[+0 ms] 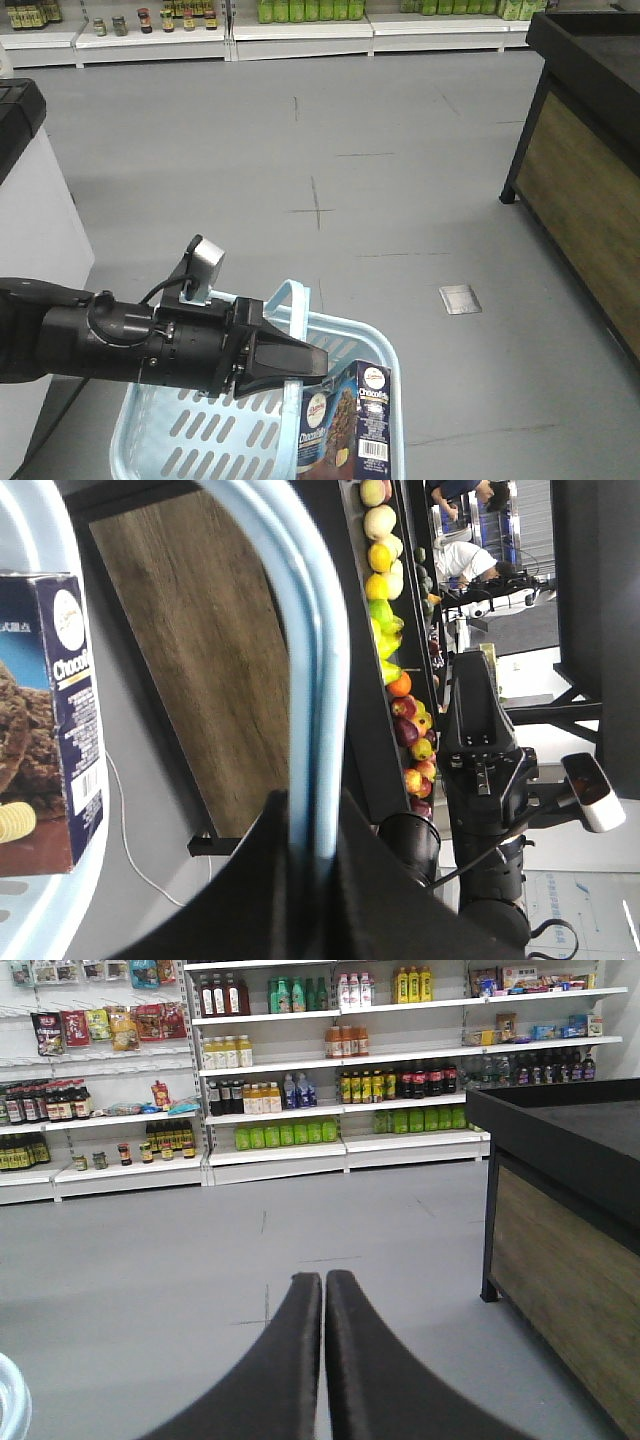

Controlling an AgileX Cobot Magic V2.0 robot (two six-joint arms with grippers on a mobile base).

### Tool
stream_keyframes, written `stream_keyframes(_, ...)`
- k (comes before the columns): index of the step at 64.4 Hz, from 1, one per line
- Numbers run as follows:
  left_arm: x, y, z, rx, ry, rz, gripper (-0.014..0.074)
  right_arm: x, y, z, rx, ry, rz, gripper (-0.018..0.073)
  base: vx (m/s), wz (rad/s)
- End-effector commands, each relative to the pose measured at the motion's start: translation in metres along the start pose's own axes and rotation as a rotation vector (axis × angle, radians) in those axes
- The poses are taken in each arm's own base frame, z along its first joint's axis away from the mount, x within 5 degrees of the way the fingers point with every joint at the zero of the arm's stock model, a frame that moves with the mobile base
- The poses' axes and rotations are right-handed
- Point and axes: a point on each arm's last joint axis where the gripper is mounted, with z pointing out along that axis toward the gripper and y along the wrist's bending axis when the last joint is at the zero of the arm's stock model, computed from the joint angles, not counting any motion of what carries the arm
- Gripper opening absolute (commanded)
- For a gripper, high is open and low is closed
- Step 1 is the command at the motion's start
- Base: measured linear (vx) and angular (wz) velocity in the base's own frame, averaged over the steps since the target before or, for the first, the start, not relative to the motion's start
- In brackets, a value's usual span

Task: Left arm holds basket, right arm returns cookies
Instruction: 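Drive forward toward the drink shelves holding the basket in the left gripper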

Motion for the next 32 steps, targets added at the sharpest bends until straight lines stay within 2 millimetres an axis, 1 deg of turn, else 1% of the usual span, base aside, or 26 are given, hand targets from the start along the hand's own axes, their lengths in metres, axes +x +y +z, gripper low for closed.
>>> stream_keyframes(1,-0.003,-0.0278,-0.006,0.129,-0.03,0.039,-0.0007,-0.0077,0.0002,-0.0012,-0.001,-0.088,-0.002,-0.0008,0.34,-0.06)
stream_keyframes(32,-0.003,-0.0278,-0.006,0.129,-0.03,0.039,-0.0006,-0.0077,0.0002,-0.0012,-0.001,-0.088,-0.002,-0.0008,0.37,0.0)
